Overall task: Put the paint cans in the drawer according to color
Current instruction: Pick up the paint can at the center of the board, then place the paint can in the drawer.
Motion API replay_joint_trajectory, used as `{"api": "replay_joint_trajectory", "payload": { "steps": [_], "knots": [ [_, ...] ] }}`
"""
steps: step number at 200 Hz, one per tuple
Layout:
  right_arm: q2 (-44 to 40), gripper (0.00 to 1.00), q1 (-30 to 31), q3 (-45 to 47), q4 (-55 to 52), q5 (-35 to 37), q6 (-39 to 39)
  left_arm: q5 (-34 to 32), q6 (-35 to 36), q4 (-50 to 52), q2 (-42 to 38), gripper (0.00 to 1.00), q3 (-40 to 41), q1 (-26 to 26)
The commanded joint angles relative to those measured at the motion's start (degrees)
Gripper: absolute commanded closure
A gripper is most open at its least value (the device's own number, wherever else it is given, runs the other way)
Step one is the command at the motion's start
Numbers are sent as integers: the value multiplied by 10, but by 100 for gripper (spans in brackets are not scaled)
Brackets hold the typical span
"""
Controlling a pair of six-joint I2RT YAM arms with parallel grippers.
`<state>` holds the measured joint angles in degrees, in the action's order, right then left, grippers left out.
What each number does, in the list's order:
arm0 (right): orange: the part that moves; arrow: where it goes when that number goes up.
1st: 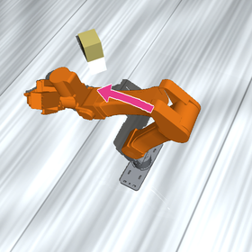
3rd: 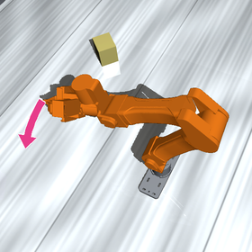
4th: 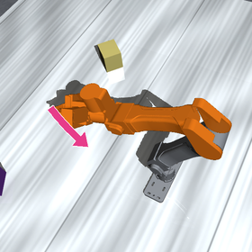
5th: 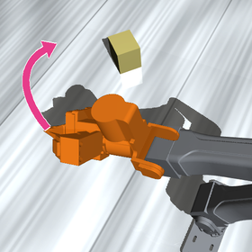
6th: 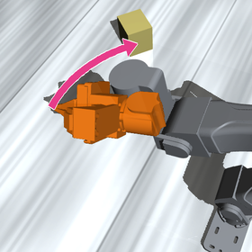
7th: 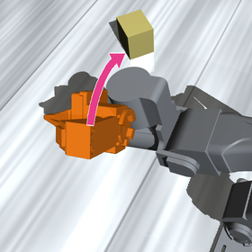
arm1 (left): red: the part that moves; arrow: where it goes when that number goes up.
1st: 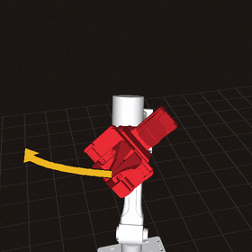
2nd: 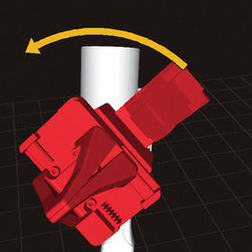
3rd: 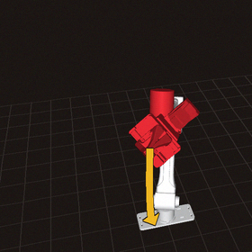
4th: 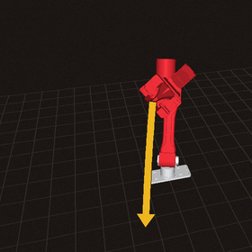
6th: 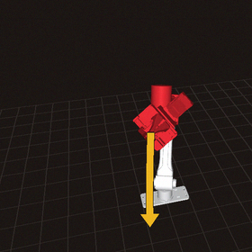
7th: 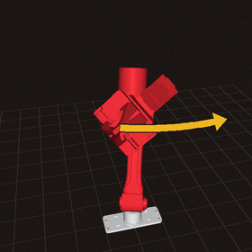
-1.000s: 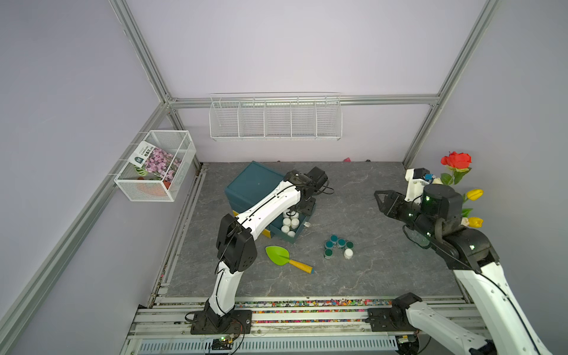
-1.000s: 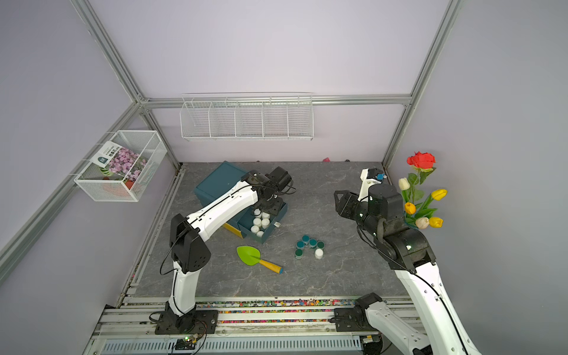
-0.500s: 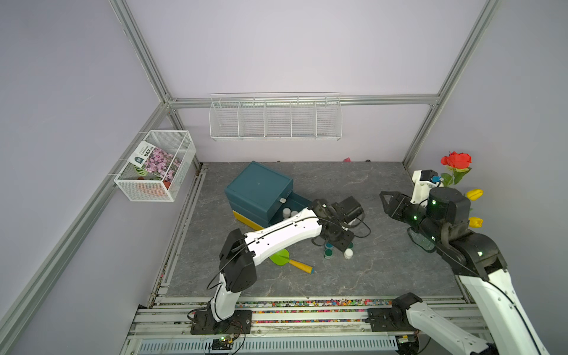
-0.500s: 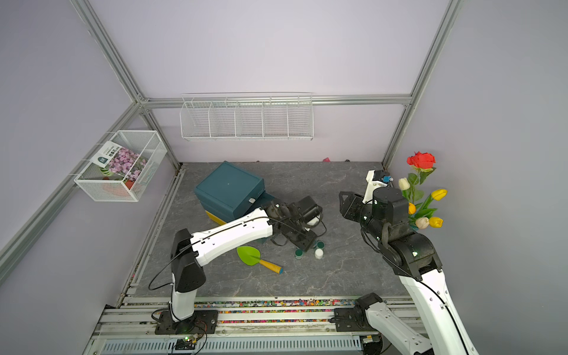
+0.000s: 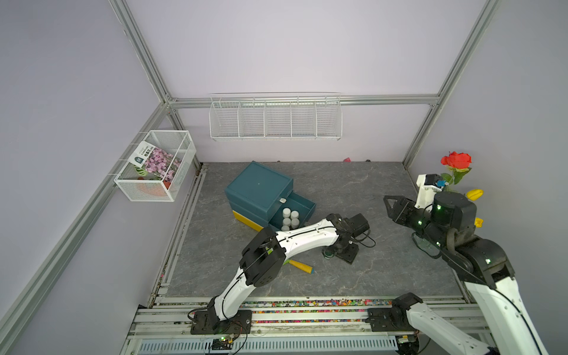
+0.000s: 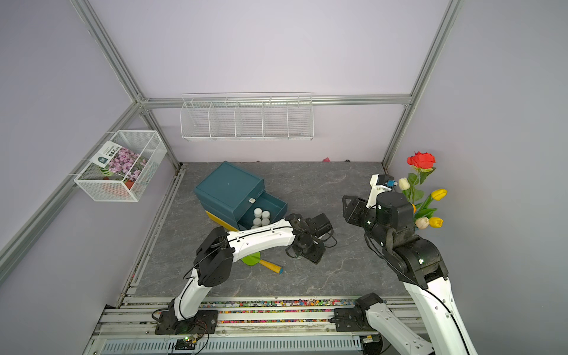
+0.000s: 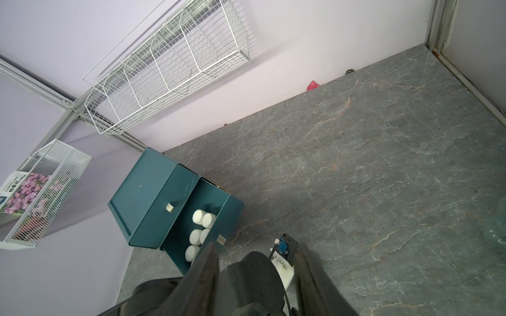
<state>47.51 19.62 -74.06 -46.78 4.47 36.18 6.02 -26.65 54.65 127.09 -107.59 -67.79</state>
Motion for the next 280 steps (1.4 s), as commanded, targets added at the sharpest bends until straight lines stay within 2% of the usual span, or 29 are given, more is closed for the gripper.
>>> {"api": "replay_joint_trajectory", "payload": {
  "steps": [1,42,96,138,176,198,222,250,280],
  "knots": [
    [-8,52,-2,-13,-15,2,-4,-2,-10,-23,25,37,-17,-1],
    [-9,52,-2,-16,-20,3,-8,-17,-2,-34,45,38,-35,-2],
    [-8,52,-2,-9,-16,-2,-4,-35,9,-49,65,45,-54,-8],
    [-8,52,-2,-6,-16,-2,-4,-43,16,-26,86,60,-84,-9],
    [-6,52,-2,-2,-11,-3,-4,-54,23,-17,80,74,-78,-10],
    [-5,52,-2,-1,-8,-3,-4,-67,27,-8,61,77,-71,-9],
    [-2,52,-2,-2,-6,-3,-3,-89,26,20,8,78,-71,-9],
    [-4,52,-3,-2,-3,0,-4,-148,10,71,-66,78,-82,-3],
    [-3,52,-2,3,4,-2,-2,-185,8,123,-123,78,-94,34]
  ]
}}
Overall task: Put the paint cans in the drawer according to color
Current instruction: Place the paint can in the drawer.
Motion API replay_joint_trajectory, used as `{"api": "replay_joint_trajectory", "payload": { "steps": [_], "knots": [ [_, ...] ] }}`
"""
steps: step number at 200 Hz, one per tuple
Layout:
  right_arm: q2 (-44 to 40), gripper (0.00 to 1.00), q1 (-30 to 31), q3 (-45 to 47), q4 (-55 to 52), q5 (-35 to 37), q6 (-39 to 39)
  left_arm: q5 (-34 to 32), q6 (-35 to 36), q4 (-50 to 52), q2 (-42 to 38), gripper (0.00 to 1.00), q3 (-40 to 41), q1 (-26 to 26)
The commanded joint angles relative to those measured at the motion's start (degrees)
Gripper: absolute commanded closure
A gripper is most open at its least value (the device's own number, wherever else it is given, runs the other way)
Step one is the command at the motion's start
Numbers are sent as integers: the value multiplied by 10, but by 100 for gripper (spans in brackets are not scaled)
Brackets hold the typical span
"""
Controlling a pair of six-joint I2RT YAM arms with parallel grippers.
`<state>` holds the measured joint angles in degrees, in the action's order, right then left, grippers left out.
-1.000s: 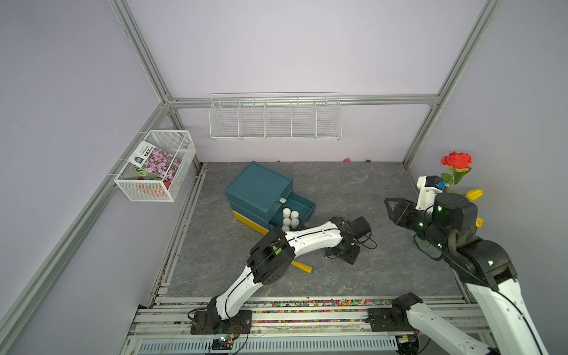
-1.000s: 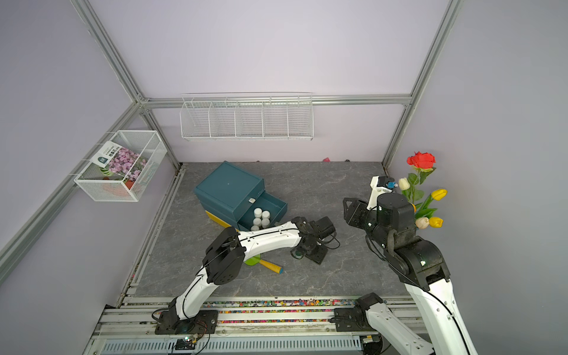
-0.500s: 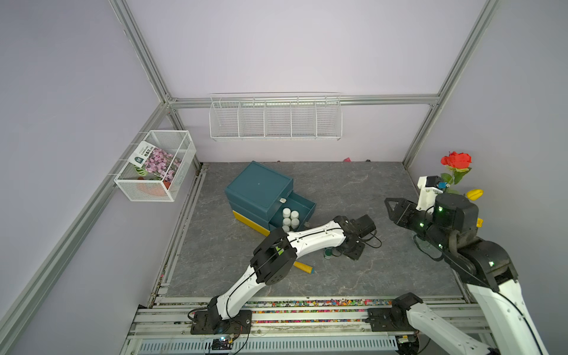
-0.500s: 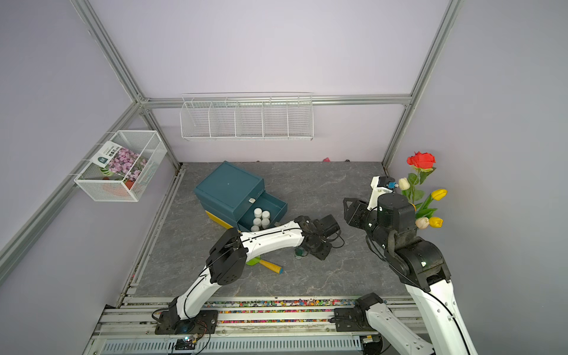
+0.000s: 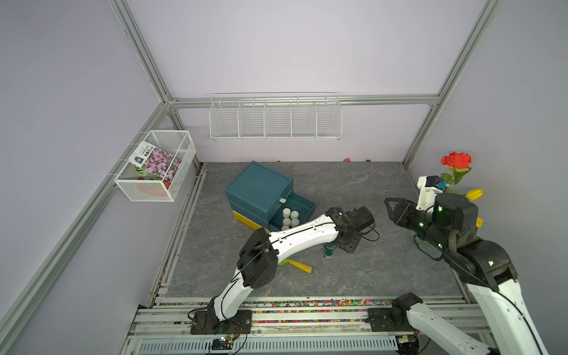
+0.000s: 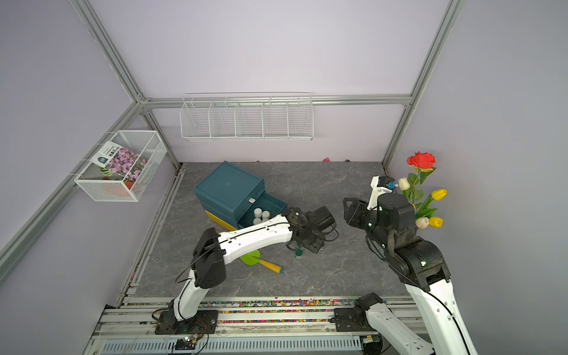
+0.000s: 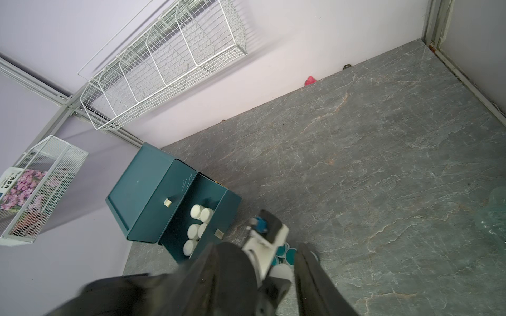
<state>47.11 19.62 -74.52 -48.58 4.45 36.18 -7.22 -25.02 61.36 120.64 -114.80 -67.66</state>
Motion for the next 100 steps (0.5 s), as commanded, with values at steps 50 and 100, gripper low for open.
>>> {"api": "replay_joint_trajectory", "payload": {
  "steps": [50,100],
  "knots": [
    [2,52,-2,18,38,-8,7,-83,28,58,-89,78,-24,125],
    [-2,52,-1,17,37,-7,6,-80,44,42,-29,78,-48,194]
  ]
}}
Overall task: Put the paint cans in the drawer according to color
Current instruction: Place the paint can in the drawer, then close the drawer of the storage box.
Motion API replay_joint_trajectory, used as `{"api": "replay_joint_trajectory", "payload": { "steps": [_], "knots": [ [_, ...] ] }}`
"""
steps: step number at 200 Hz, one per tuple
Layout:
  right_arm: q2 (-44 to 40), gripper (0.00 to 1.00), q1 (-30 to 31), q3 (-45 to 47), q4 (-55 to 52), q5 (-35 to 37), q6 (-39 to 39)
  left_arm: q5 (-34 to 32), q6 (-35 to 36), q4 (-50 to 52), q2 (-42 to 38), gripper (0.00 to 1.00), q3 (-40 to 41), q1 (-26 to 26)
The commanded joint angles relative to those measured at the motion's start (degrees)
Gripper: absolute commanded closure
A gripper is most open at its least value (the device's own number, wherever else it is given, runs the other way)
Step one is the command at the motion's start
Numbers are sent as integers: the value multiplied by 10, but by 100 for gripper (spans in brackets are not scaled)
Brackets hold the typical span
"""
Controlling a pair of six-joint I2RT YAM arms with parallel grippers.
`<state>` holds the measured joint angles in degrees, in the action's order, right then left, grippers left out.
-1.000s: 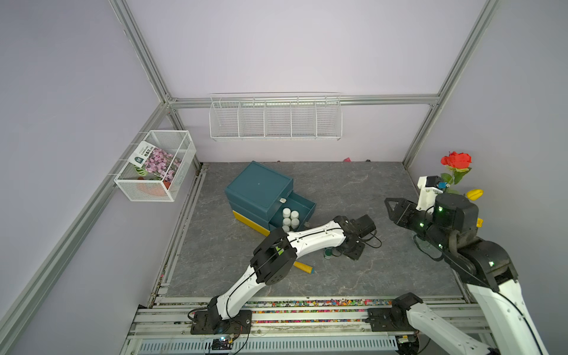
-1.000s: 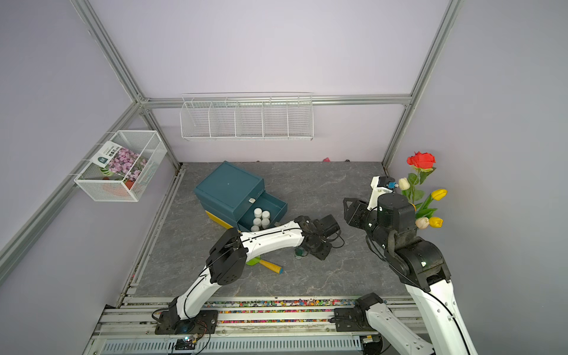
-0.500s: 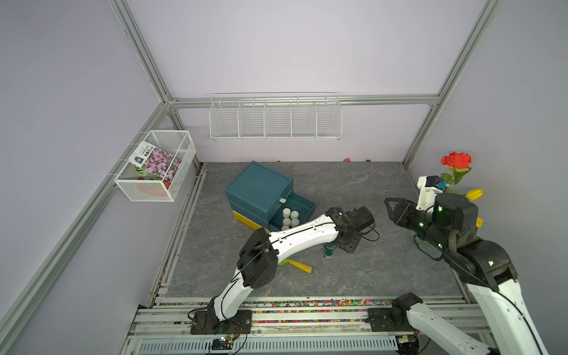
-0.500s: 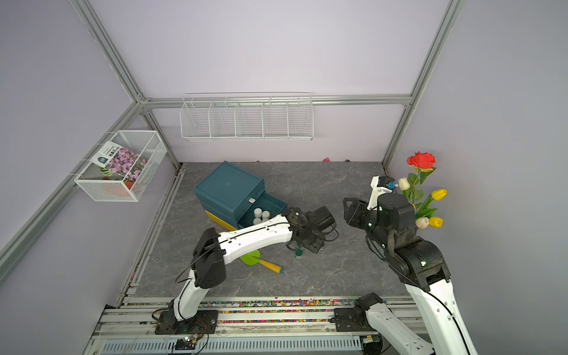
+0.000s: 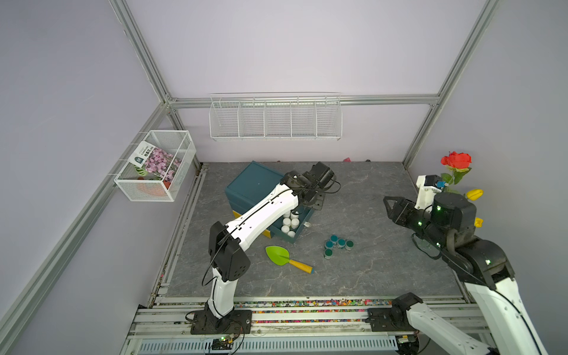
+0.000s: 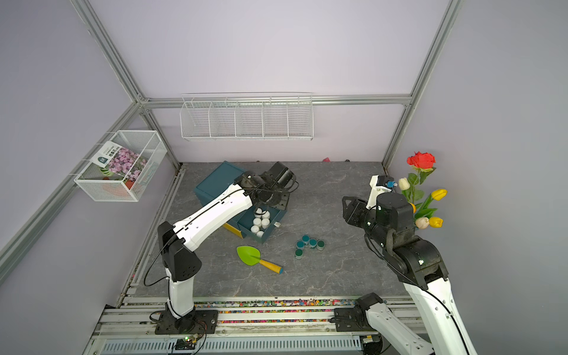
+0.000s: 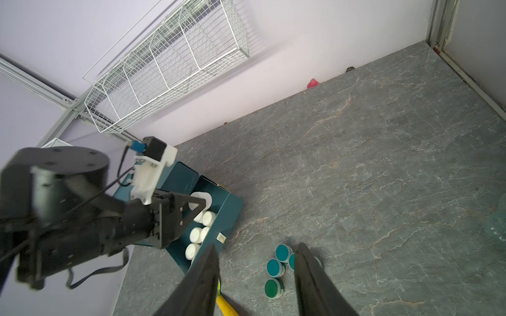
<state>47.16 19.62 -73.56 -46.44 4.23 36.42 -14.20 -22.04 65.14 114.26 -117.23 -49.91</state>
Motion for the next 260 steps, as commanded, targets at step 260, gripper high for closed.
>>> {"api": "replay_joint_trajectory", "payload": {
  "steps": [260],
  "knots": [
    [101,53,-4,82,71,-174,98,-4,-9,1,-16,43,15,35]
  ]
}}
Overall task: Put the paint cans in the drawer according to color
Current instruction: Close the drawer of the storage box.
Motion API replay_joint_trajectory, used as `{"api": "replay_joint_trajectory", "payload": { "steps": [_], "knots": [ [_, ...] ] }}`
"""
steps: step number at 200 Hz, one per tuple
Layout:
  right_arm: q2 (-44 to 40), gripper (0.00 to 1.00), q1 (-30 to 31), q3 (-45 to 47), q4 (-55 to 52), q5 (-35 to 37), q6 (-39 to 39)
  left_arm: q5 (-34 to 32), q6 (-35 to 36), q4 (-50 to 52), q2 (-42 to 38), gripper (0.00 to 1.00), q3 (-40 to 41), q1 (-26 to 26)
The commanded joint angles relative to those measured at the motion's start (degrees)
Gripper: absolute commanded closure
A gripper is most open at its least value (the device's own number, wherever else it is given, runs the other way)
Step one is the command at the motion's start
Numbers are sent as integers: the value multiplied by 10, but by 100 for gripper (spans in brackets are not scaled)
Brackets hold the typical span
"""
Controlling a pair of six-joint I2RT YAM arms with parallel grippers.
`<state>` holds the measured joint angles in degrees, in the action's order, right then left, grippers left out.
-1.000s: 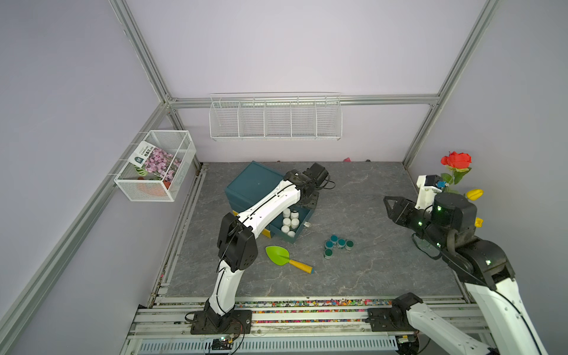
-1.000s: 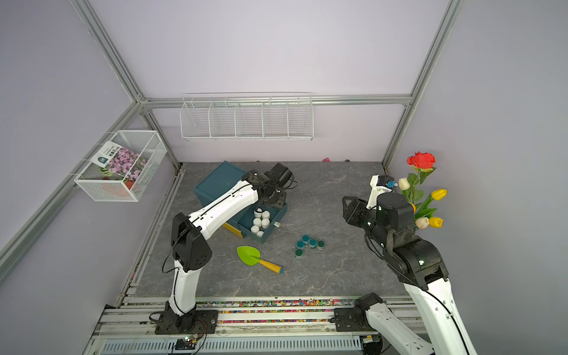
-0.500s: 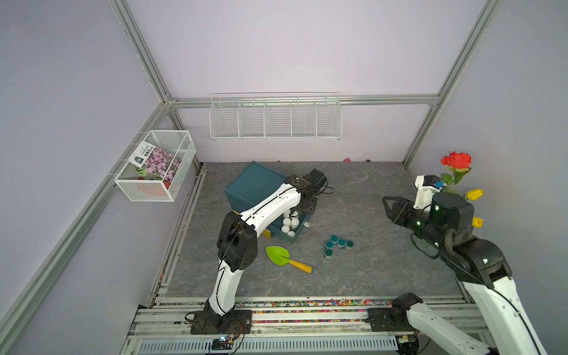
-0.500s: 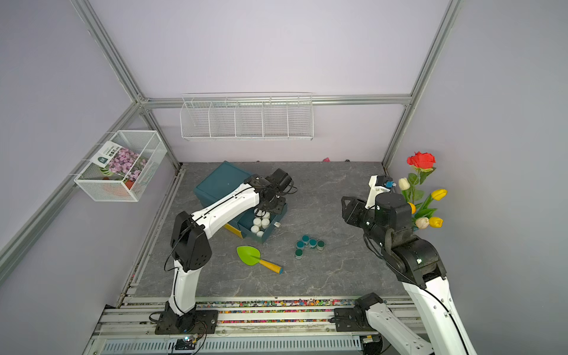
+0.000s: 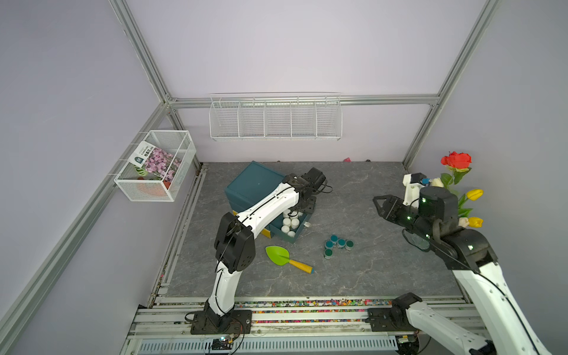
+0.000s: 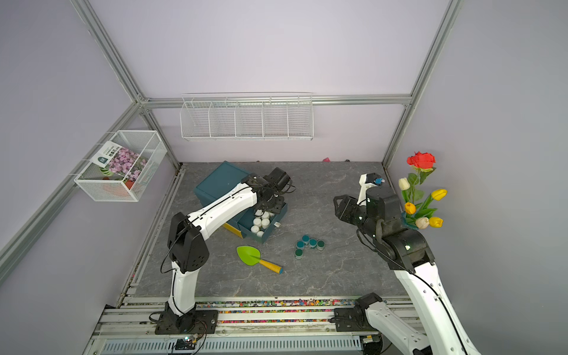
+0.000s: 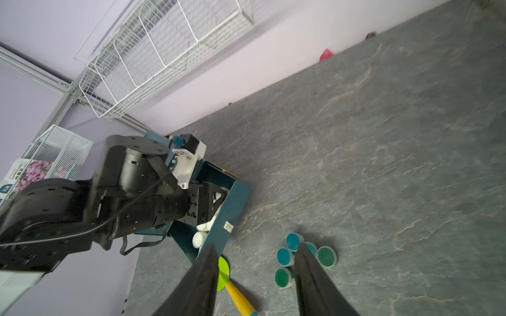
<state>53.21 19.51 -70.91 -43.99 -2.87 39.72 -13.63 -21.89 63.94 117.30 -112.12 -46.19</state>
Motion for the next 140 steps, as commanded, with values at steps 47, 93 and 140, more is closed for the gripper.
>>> {"api": "replay_joint_trajectory", "payload": {
  "steps": [47,93,140],
  "knots": [
    [111,59,-3,211,326,-260,236,1,-16,-8,-152,48,-3,-2],
    [232,61,51,263,540,-318,335,-37,-18,-35,-277,48,121,10],
    [306,65,76,318,689,-318,397,-8,-36,-77,-436,46,287,108]
  ]
}}
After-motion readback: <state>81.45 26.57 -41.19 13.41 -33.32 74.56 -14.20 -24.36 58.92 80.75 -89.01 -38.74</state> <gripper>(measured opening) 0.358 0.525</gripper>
